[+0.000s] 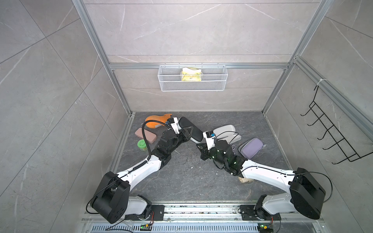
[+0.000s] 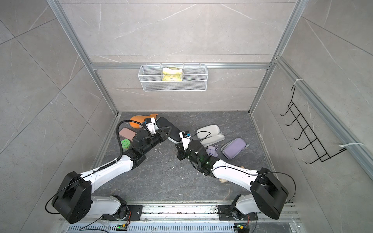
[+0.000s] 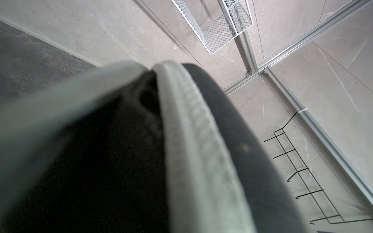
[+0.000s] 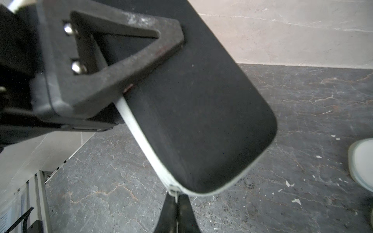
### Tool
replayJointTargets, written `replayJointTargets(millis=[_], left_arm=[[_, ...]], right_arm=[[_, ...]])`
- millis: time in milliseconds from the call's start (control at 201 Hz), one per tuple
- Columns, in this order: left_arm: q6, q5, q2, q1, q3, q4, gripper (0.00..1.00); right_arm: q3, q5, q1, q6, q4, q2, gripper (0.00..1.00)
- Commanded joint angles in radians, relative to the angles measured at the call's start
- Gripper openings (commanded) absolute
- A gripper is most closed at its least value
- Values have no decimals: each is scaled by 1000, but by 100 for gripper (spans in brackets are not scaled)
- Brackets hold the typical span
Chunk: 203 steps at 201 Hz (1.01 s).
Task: Put umbrellas into zippered umbrella sleeves
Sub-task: Zip the zipper on the umbrella sleeve, then adjust the umbrella sleeve.
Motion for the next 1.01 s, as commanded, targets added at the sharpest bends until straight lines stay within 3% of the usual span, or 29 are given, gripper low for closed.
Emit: replayJointTargets(millis=[0,134,199,249,299,398,483,558,672,1006], left_arm=[[-47,107,-81,71,68,25,0],[-76,143,-94,121,57,22,0],[-80,157,-96,136,54,29,0],[-80,174,-90,141,54,40,0],[-86,196,-81,148,57,54,0],[-116,260,-66,171,49,112,4],[-144,311,-58,181,38,160,8],[-189,365,-30,179,39,210,12],[-258,414,13,163,24,283,17],[-279,408,53,101,8,322,20]], right_arm=[[9,178,-83,-105,-99,7,0],[32,197,-83,-161,-133,24,0],[37,91,-85,-157,-144,12,0],[41,-62,-87,-115,-155,-10,33],[39,-181,-98,-43,-161,-32,51],[7,-408,-209,191,-143,-68,67],[-55,-579,-327,424,10,-73,77],[-54,-697,-367,574,140,-35,91],[-5,-800,-376,702,236,34,94],[-10,-820,-376,942,547,143,92]])
